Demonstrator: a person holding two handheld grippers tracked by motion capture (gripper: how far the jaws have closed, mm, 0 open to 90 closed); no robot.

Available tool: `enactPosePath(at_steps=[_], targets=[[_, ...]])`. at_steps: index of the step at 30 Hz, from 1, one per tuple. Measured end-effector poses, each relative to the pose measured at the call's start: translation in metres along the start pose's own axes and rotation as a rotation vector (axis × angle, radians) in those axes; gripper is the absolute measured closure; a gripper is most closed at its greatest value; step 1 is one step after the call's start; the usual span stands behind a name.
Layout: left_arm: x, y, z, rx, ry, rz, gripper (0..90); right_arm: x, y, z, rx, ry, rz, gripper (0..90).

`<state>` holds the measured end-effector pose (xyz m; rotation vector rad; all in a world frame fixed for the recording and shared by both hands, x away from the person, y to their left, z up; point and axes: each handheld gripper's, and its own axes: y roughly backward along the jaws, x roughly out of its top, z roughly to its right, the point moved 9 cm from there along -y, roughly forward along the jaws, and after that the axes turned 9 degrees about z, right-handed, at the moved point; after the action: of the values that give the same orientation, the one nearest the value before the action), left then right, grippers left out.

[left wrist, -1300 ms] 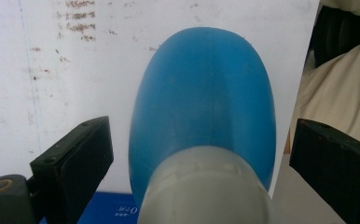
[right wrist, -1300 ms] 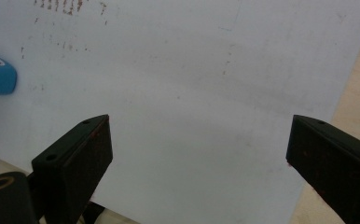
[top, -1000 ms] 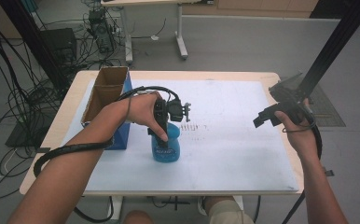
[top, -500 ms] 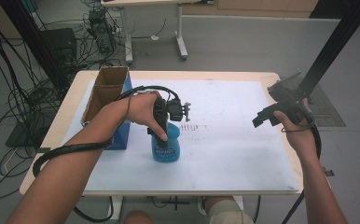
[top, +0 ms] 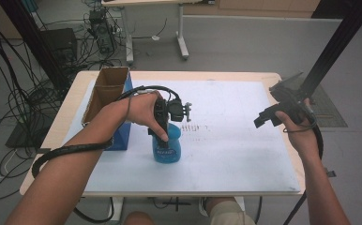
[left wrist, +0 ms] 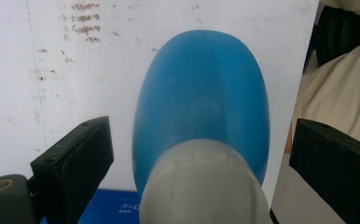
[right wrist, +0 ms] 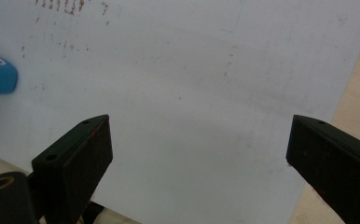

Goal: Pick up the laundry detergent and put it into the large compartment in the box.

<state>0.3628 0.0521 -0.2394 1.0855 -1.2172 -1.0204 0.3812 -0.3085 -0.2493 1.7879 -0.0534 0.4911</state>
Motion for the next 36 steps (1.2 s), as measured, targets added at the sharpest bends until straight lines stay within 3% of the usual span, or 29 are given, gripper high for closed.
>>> enactPosePath(at_steps=[36], targets=[[0.0025, 0.0034, -0.0006, 0.01, -0.002, -0.001, 6.7, 0.0, -0.0011, -0.0002, -0.001, 0.002, 0.003, 6.8]])
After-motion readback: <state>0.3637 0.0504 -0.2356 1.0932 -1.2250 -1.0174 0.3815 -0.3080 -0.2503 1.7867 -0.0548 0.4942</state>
